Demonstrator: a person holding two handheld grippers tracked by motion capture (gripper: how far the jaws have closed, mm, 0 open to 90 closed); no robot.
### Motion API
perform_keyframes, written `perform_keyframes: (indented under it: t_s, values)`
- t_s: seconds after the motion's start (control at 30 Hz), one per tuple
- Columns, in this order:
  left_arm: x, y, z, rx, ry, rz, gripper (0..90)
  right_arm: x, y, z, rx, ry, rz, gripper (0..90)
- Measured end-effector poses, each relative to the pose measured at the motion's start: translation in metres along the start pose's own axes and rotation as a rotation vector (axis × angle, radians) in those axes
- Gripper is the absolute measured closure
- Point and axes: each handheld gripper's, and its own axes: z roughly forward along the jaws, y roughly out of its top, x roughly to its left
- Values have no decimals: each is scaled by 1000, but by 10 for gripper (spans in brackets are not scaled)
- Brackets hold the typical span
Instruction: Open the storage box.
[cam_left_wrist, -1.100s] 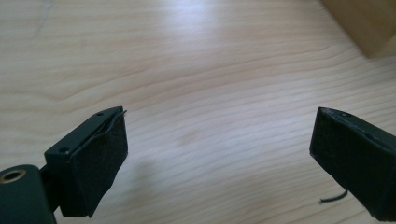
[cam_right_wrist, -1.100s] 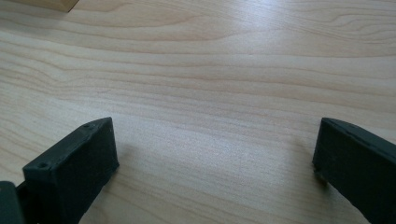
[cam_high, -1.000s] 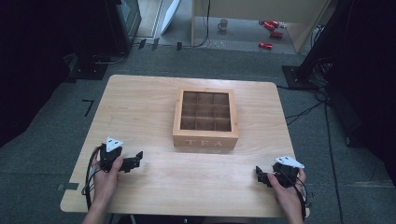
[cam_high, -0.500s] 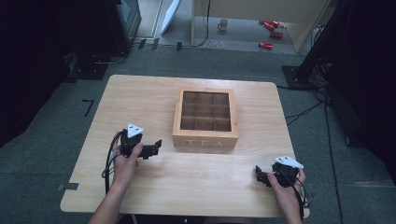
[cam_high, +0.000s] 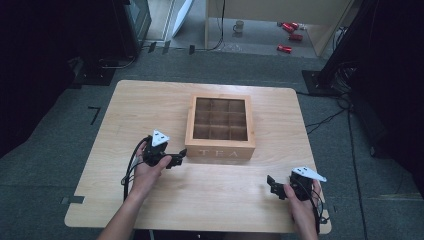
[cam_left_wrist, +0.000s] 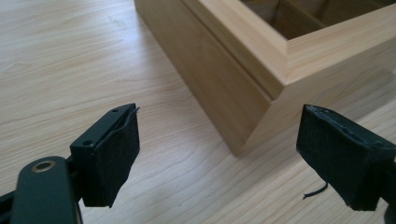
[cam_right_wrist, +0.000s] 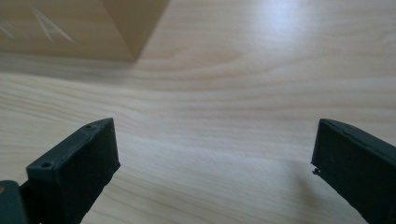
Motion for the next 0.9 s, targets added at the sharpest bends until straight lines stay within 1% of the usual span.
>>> perform_keyframes:
  t_s: [0.1,0.13,0.2,0.27,0.3,0.33,0.37,0.4,0.43,0.5,0.57,0.67,0.73,0.8,0.9]
  values:
    - [-5,0,5,-5,-28,-3,139,8,10,-5,-33,19,11,2]
    - [-7,-1,6,1,-31,7,139,11,14,-6,-47,28,18,2]
    - [-10,-1,9,9,-40,13,140,16,21,-7,-66,45,30,2]
    - [-12,-1,11,14,-39,10,150,22,29,-7,-73,59,27,2]
    - [-12,0,13,15,-46,7,156,25,33,-6,-75,64,20,2]
    - [-13,0,15,17,-50,1,171,29,37,-5,-77,71,12,2]
    - [-13,0,15,17,-50,1,221,29,37,-5,-77,71,12,2]
    - [-13,1,16,19,-52,2,221,34,43,-3,-79,77,-5,2]
    - [-13,1,17,20,-56,0,242,38,47,-2,-77,83,-14,2]
    - [-14,1,17,23,-63,6,318,45,55,0,-78,83,-36,2]
    - [-14,1,18,27,-79,1,398,53,63,3,-85,84,-55,2]
    - [-14,2,18,34,-100,-1,475,61,74,6,-92,92,-62,2]
    - [-16,2,19,35,-110,8,523,66,79,9,-93,97,-59,6]
    - [-16,2,20,39,-114,11,519,71,83,10,-99,94,-56,38]
    - [-13,2,20,38,-129,10,528,78,87,12,-93,98,-63,55]
